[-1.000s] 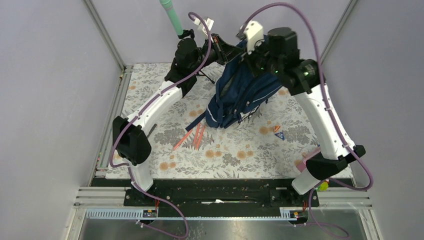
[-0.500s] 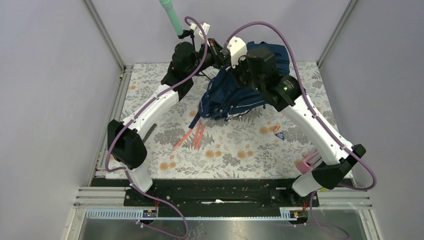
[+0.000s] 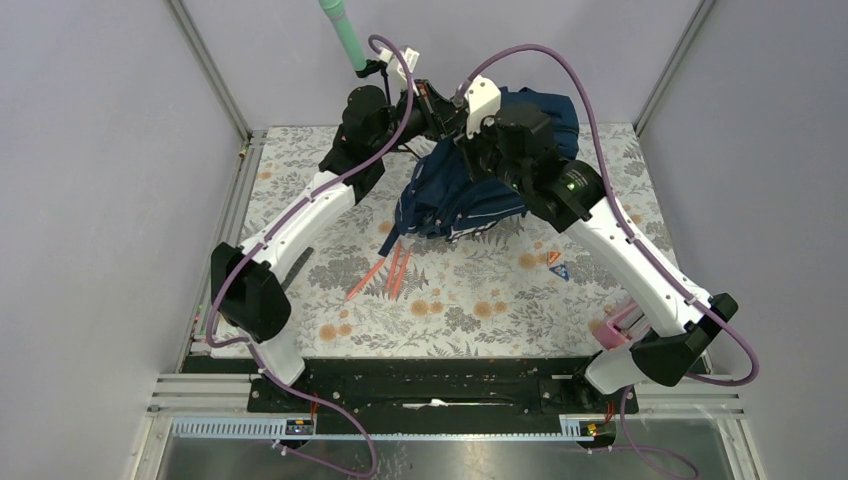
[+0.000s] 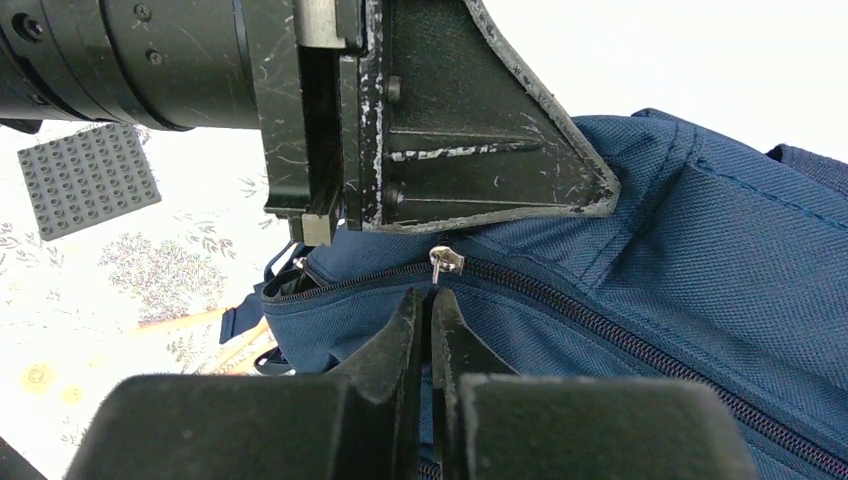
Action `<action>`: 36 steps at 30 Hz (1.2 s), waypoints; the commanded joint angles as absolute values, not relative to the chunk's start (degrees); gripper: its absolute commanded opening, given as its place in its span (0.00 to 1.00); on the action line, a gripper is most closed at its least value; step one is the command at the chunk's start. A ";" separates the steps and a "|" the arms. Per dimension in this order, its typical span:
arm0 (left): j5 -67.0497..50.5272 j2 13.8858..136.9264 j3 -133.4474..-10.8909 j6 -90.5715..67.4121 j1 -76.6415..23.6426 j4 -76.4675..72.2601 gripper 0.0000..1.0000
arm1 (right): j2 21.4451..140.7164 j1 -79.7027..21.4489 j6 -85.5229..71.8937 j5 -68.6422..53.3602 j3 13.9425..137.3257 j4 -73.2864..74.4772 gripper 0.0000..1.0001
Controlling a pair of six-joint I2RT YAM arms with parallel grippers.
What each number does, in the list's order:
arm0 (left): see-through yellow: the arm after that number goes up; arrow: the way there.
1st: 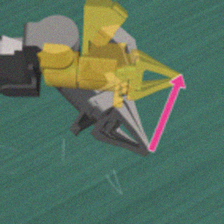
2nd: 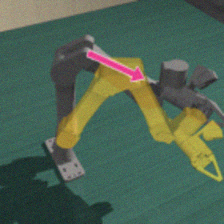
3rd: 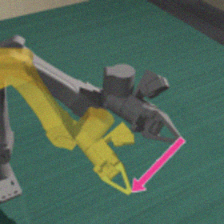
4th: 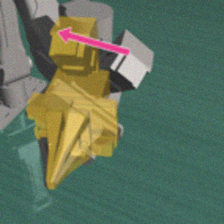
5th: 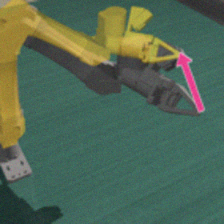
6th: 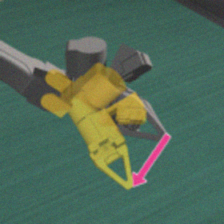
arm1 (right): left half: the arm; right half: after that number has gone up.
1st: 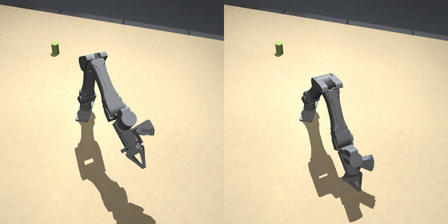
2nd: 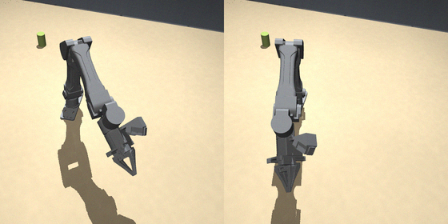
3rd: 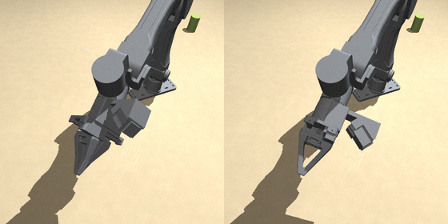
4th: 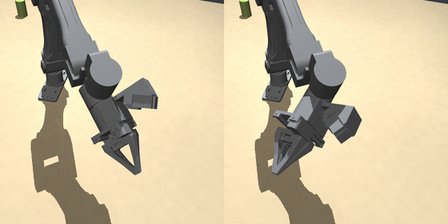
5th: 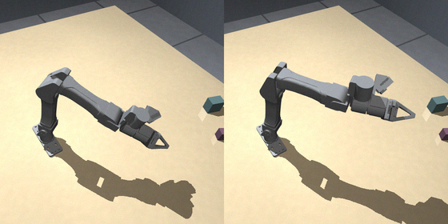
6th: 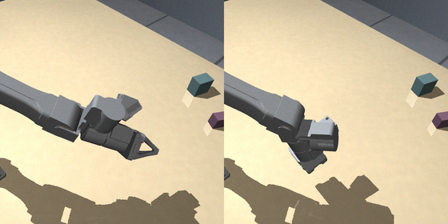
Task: Pack the student bag
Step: Zip the student bag at the center of the board.
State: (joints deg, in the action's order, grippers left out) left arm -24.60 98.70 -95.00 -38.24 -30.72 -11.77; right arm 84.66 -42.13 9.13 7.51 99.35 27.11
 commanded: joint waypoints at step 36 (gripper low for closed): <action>-34.02 93.03 -88.77 -34.99 -27.29 -30.32 0.00 | 73.85 -9.34 3.87 -11.09 89.00 27.42 1.00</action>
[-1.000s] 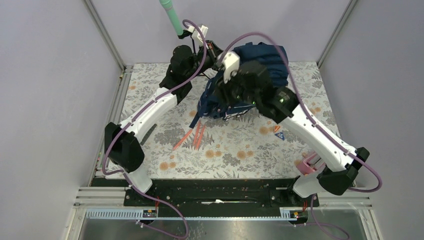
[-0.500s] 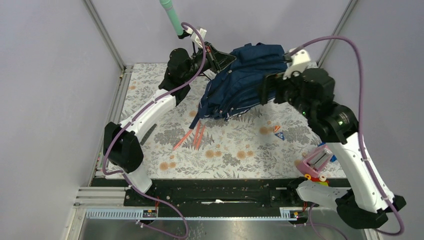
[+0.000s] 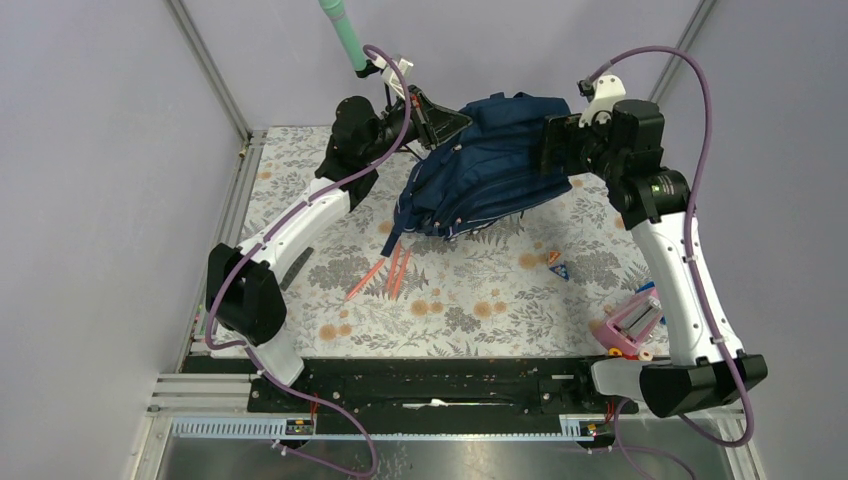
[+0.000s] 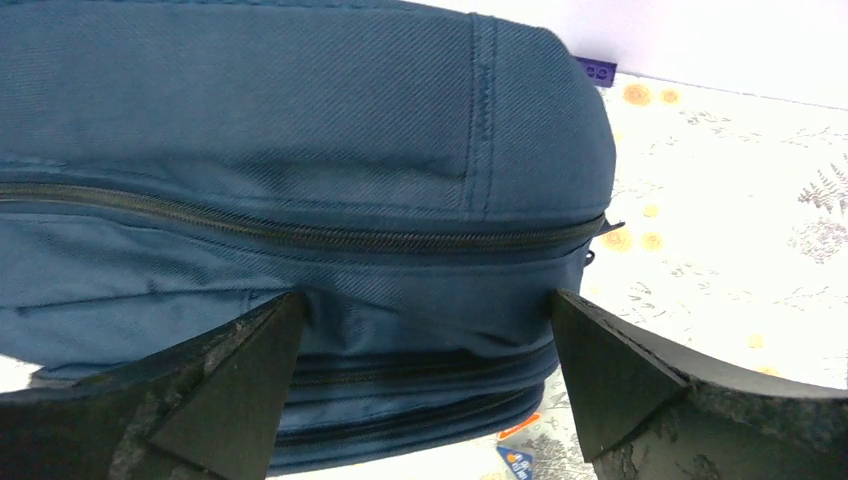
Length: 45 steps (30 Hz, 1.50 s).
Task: Pack the student bag
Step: Zip the student bag at the center of the board.
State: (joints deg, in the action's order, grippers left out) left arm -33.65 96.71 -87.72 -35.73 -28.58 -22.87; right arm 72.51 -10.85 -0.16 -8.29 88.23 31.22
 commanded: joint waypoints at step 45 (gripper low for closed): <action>-25.39 74.60 -77.92 -27.33 -30.15 5.15 0.63 | 76.42 -13.12 6.16 -13.80 101.23 23.43 0.00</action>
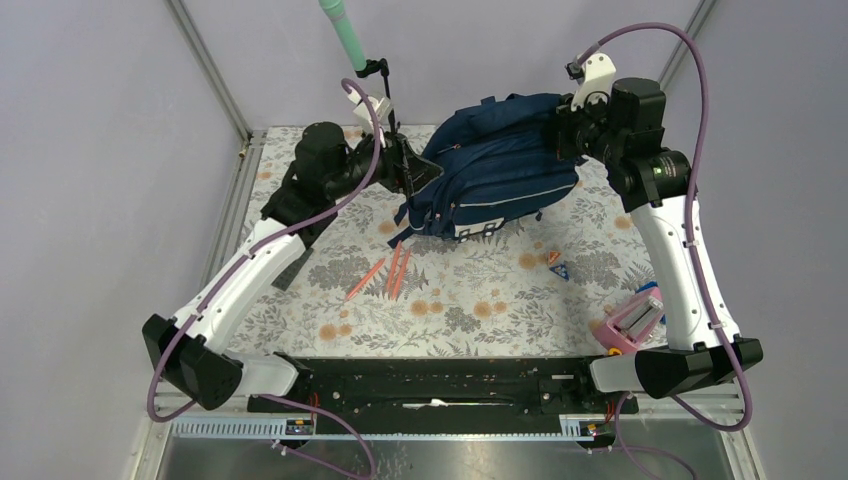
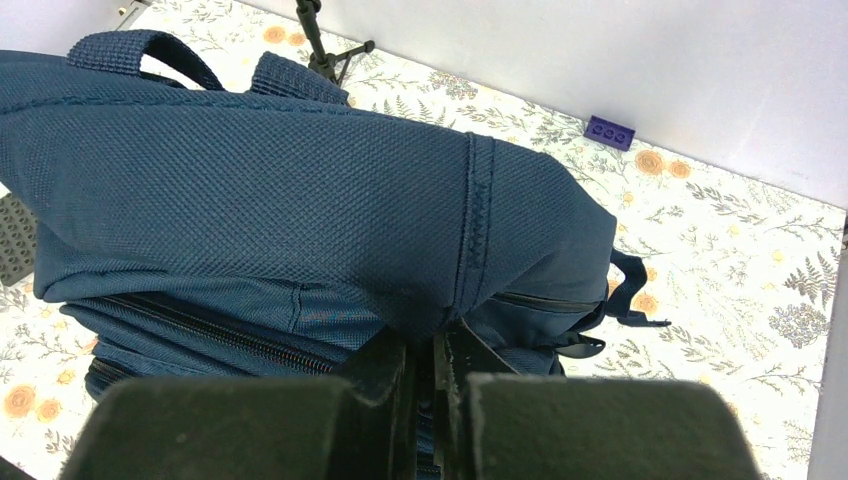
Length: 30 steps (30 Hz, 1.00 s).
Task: Pack the student bag
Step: Zip the student bag at the center of the board.
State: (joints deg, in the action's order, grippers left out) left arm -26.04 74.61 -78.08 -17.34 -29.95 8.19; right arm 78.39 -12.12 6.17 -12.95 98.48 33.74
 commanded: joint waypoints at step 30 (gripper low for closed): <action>-20.39 85.14 -73.29 -57.30 -29.08 -20.41 0.61 | 72.03 -13.14 6.56 -15.56 92.23 21.57 0.00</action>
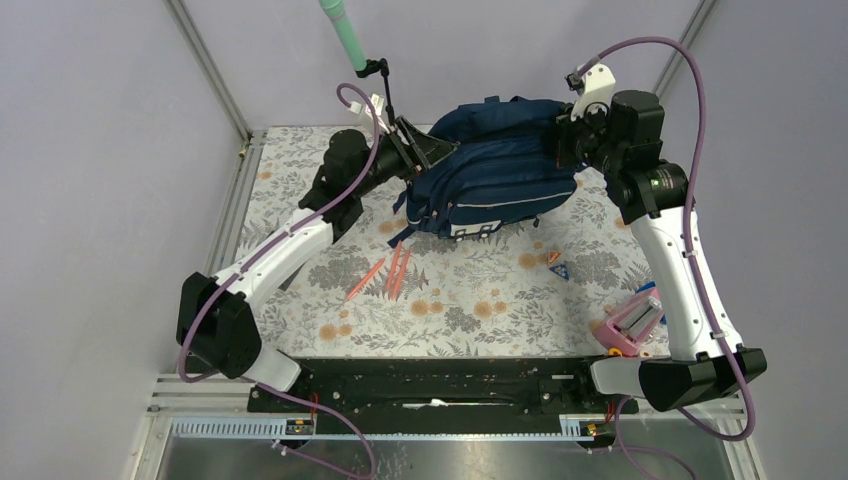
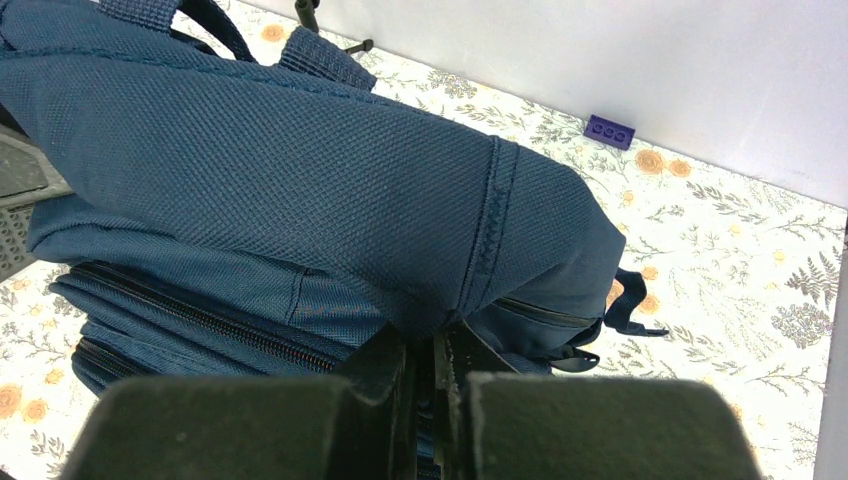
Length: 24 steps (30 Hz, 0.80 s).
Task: Pack the student bag
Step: Zip the student bag at the center of the board.
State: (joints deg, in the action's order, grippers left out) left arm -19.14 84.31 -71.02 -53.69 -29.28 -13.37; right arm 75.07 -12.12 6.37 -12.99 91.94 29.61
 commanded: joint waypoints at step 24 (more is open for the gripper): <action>-12.62 78.75 -64.47 -58.93 -29.03 -32.67 0.00 | 70.69 -13.37 5.70 -11.83 88.36 21.52 0.00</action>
State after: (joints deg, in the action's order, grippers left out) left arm -18.35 84.60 -67.16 -61.23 -29.30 -28.45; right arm 72.99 -12.36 6.37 -12.95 88.47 27.24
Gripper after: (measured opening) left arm 0.037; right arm 0.052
